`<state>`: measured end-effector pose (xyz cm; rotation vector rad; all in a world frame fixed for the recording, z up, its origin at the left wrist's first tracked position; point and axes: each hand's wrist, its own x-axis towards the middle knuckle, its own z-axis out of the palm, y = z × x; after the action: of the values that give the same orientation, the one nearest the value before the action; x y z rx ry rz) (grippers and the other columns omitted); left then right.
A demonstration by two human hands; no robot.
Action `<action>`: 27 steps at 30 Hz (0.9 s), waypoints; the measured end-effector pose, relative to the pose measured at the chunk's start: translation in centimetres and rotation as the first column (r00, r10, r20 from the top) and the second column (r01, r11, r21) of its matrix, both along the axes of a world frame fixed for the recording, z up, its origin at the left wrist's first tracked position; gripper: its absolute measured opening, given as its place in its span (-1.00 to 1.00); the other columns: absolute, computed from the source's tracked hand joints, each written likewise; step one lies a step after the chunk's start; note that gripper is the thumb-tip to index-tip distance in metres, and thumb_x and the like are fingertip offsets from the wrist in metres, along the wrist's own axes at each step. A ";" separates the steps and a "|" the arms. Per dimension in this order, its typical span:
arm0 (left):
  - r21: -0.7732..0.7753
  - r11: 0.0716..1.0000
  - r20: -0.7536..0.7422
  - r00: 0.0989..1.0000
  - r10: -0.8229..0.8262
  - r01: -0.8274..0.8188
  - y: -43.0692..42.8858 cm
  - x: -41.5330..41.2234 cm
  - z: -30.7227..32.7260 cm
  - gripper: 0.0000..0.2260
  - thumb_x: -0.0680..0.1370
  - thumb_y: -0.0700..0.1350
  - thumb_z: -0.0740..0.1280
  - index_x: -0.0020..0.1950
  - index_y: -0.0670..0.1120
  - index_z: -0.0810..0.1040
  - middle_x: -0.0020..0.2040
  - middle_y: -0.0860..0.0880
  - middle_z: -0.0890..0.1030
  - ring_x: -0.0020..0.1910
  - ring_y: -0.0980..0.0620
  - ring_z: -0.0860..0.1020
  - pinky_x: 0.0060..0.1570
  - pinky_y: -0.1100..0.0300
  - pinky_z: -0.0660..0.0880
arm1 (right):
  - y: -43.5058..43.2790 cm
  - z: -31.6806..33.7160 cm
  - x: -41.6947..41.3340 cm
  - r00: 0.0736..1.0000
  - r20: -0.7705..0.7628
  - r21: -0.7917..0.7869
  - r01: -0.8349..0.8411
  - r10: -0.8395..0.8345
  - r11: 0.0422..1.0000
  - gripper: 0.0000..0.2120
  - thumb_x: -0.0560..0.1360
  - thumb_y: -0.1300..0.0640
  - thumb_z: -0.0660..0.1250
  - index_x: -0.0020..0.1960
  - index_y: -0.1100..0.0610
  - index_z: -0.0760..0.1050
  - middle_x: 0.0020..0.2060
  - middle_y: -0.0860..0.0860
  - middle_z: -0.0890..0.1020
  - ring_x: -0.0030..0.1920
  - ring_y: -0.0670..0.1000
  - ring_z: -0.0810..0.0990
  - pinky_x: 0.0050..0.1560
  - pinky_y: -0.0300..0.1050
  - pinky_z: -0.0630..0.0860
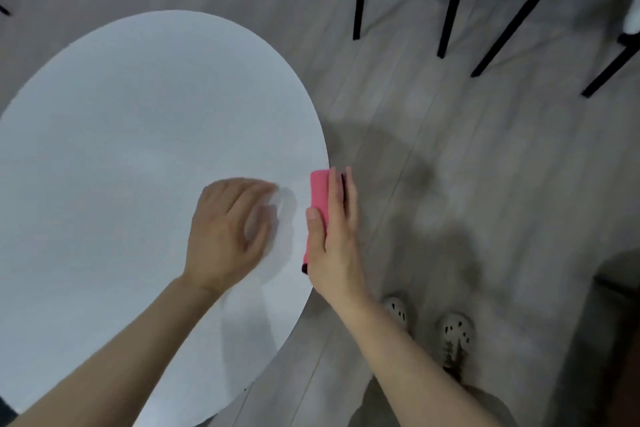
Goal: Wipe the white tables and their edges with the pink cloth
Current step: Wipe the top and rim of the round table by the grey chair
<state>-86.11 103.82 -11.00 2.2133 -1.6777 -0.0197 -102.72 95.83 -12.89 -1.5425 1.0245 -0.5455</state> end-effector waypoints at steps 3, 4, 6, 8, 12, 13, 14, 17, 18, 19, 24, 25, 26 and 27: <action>-0.074 0.964 -0.009 0.966 0.257 -0.257 -5.7 2.0 -0.4 -0.75 0.70 -0.08 0.29 0.31 -0.08 0.66 0.25 -0.02 0.67 0.27 -0.10 0.58 0.34 -0.03 0.43 | -8.2 -0.4 4.8 0.999 -0.011 -0.009 -0.043 0.043 0.999 -0.46 0.80 0.03 0.13 0.75 0.02 0.12 0.74 0.01 -0.11 0.49 -0.19 0.25 0.21 -0.67 0.26; -0.082 0.944 -0.018 0.947 0.320 -0.320 -7.5 2.8 -0.8 -0.74 0.71 -0.06 0.28 0.34 -0.07 0.64 0.28 -0.03 0.66 0.31 -0.10 0.56 0.37 -0.02 0.41 | -11.0 -0.6 6.6 0.996 -0.035 -0.046 -0.089 0.087 0.995 -0.46 0.80 0.04 0.13 0.75 0.06 0.14 0.73 0.06 0.00 0.50 -0.12 0.27 0.29 -0.60 0.27; -0.096 0.906 -0.024 0.911 0.412 -0.412 -11.2 4.7 -1.5 -0.68 0.72 -0.01 0.23 0.41 -0.06 0.60 0.36 -0.05 0.61 0.39 -0.10 0.52 0.43 -0.04 0.39 | -14.4 -1.1 9.0 0.985 -0.057 -0.118 -0.169 0.163 0.979 -0.46 0.80 0.04 0.14 0.74 0.11 0.16 0.67 0.06 0.23 0.54 0.03 0.34 0.44 -0.33 0.31; -0.069 0.870 0.010 0.871 0.490 -0.489 -14.5 7.0 -2.1 -0.61 0.73 0.05 0.16 0.50 -0.01 0.55 0.45 -0.08 0.56 0.48 -0.12 0.48 0.51 -0.10 0.34 | -14.1 -1.4 9.2 0.982 -0.053 -0.118 -0.188 0.183 0.975 -0.46 0.80 0.03 0.12 0.75 0.08 0.14 0.69 0.01 0.24 0.60 -0.01 0.30 0.43 -0.48 0.19; 0.053 0.785 0.080 0.786 0.612 -0.617 -17.3 10.1 -3.7 -0.54 0.75 0.15 0.03 0.61 0.10 0.42 0.59 -0.08 0.43 0.61 -0.13 0.34 0.61 -0.21 0.18 | -8.8 -1.1 4.1 0.978 -0.020 -0.111 -0.209 0.208 0.972 -0.44 0.81 -0.01 0.06 0.77 -0.02 0.02 0.74 -0.22 -0.01 0.70 -0.16 0.11 0.62 -0.14 0.30; 0.066 0.773 0.079 0.775 0.627 -0.631 -17.3 10.0 -4.0 -0.54 0.75 0.15 0.03 0.61 0.11 0.42 0.60 -0.06 0.41 0.62 -0.13 0.31 0.62 -0.22 0.16 | -8.1 -1.1 3.0 0.973 -0.003 -0.095 -0.228 0.229 0.969 -0.44 0.81 -0.01 0.06 0.77 -0.02 0.01 0.74 -0.24 -0.03 0.71 -0.15 0.08 0.64 -0.02 0.31; 0.067 0.762 0.074 0.765 0.640 -0.644 -17.3 9.7 -4.3 -0.56 0.75 0.13 0.05 0.61 0.12 0.42 0.62 -0.05 0.39 0.64 -0.12 0.29 0.63 -0.21 0.14 | -8.1 -1.3 2.5 0.969 0.020 -0.083 -0.245 0.247 0.966 -0.44 0.80 0.00 0.07 0.77 -0.01 0.01 0.74 -0.24 -0.03 0.72 -0.13 0.07 0.65 0.04 0.30; 0.049 0.755 0.091 0.755 0.649 -0.654 -17.4 9.1 -4.6 -0.59 0.75 0.06 0.12 0.60 0.10 0.43 0.63 -0.04 0.39 0.65 -0.11 0.29 0.62 -0.22 0.16 | -12.6 -1.8 5.9 0.952 0.029 -0.049 -0.304 0.306 0.951 -0.44 0.80 0.01 0.07 0.76 0.04 0.06 0.74 -0.17 0.04 0.70 -0.15 0.13 0.63 0.01 0.32; 0.047 0.752 0.102 0.752 0.651 -0.657 -17.3 9.1 -4.7 -0.59 0.75 0.05 0.13 0.60 0.10 0.43 0.63 -0.04 0.39 0.64 -0.12 0.29 0.62 -0.22 0.17 | -15.0 -2.0 8.3 0.945 0.032 -0.055 -0.323 0.324 0.945 -0.46 0.80 0.02 0.09 0.76 0.05 0.10 0.74 -0.15 0.07 0.68 -0.15 0.15 0.62 -0.04 0.32; 0.043 0.747 0.109 0.746 0.657 -0.664 -17.3 9.1 -4.7 -0.59 0.75 0.03 0.14 0.61 0.09 0.43 0.63 -0.05 0.39 0.65 -0.12 0.29 0.62 -0.23 0.17 | -17.4 -2.3 11.1 0.935 0.036 -0.069 -0.350 0.353 0.934 -0.47 0.80 0.04 0.11 0.75 0.07 0.15 0.74 -0.12 0.09 0.68 -0.15 0.17 0.61 -0.09 0.31; 0.036 0.746 0.108 0.745 0.658 -0.665 -17.2 8.9 -4.7 -0.58 0.74 0.00 0.14 0.61 0.08 0.45 0.64 -0.07 0.40 0.66 -0.11 0.29 0.61 -0.23 0.19 | -22.8 -2.9 19.5 0.904 0.080 -0.083 -0.413 0.419 0.907 -0.53 0.77 0.13 0.21 0.67 0.16 0.34 0.65 0.03 0.37 0.61 -0.01 0.36 0.58 -0.02 0.34; 0.039 0.744 0.106 0.743 0.661 -0.667 -17.2 8.9 -4.7 -0.58 0.74 0.00 0.15 0.60 0.07 0.46 0.64 -0.08 0.40 0.65 -0.12 0.30 0.61 -0.23 0.19 | -22.0 -2.7 18.4 0.911 0.088 -0.070 -0.398 0.403 0.915 -0.53 0.78 0.11 0.19 0.68 0.12 0.32 0.65 0.00 0.37 0.61 -0.04 0.35 0.59 -0.05 0.34; 0.046 0.738 0.100 0.738 0.667 -0.673 -17.2 8.8 -4.6 -0.58 0.73 -0.01 0.15 0.60 0.07 0.47 0.64 -0.08 0.40 0.65 -0.12 0.30 0.62 -0.22 0.18 | -21.0 -2.3 16.5 0.917 0.102 -0.054 -0.382 0.385 0.923 -0.52 0.79 0.09 0.18 0.70 0.09 0.29 0.67 -0.04 0.34 0.63 -0.09 0.32 0.60 -0.09 0.32; 0.054 0.733 0.096 0.734 0.672 -0.678 -17.3 8.8 -4.4 -0.58 0.73 -0.01 0.15 0.60 0.06 0.47 0.64 -0.07 0.39 0.65 -0.12 0.30 0.62 -0.23 0.17 | -19.8 -1.9 14.3 0.920 0.114 -0.045 -0.371 0.374 0.927 -0.51 0.80 0.09 0.16 0.72 0.07 0.25 0.69 -0.08 0.29 0.66 -0.13 0.27 0.62 -0.12 0.30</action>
<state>-77.33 86.57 -15.45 2.7888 -0.8025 0.1798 -88.46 76.00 -14.76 -1.6531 0.6105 -0.3767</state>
